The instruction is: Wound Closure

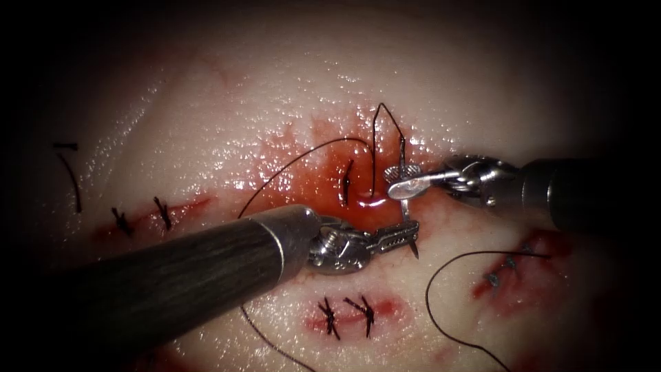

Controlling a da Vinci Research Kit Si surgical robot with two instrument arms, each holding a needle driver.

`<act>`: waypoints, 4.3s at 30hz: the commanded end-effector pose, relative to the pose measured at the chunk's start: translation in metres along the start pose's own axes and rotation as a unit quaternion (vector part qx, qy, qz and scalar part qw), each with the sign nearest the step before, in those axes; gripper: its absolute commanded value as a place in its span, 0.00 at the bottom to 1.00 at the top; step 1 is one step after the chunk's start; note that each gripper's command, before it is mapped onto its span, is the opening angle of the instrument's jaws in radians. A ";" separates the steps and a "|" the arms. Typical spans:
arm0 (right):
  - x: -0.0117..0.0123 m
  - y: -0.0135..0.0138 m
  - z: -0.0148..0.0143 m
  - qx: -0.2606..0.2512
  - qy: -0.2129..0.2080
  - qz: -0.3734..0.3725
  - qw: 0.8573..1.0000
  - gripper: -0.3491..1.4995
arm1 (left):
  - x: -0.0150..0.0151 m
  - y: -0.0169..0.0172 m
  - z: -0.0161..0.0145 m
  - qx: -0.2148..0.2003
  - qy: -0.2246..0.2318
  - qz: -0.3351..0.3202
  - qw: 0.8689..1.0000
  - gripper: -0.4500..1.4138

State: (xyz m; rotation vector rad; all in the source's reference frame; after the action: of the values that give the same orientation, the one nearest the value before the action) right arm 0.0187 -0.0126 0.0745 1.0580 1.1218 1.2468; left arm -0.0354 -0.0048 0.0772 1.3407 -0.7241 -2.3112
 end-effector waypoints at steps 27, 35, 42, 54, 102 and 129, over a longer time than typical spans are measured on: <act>0.0022 0.0028 -0.0031 0.010 0.071 -0.253 0.965 0.00 | -0.0045 -0.0009 -0.0015 -0.119 0.049 -0.337 0.933 0.38; 0.0020 0.0017 -0.0019 0.009 0.072 -0.358 0.931 0.00 | -0.0131 0.0009 0.0002 -0.183 0.009 -0.378 0.908 0.00; 0.0017 0.0014 -0.0017 0.009 0.090 -0.410 0.908 0.00 | -0.0152 0.0026 0.0028 -0.228 -0.074 -0.352 0.905 0.00; 0.0026 0.0015 -0.0019 0.002 0.106 -0.416 0.903 0.00 | -0.0152 0.0053 0.0038 -0.307 -0.114 -0.334 0.884 0.00; 0.0042 0.0075 0.0034 -0.011 0.160 -0.651 0.742 0.00 | -0.0166 0.0068 0.0057 -0.402 -0.253 -0.255 0.842 0.62; 0.0014 0.0077 0.0056 -0.010 0.176 -0.681 0.710 0.00 | -0.0168 0.0053 0.0052 -0.381 -0.229 -0.302 0.843 0.60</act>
State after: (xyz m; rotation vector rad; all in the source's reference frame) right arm 0.0223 -0.0106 0.0823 -0.2362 1.6480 0.1909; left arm -0.0310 0.0014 0.0933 0.6825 0.6119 -2.9478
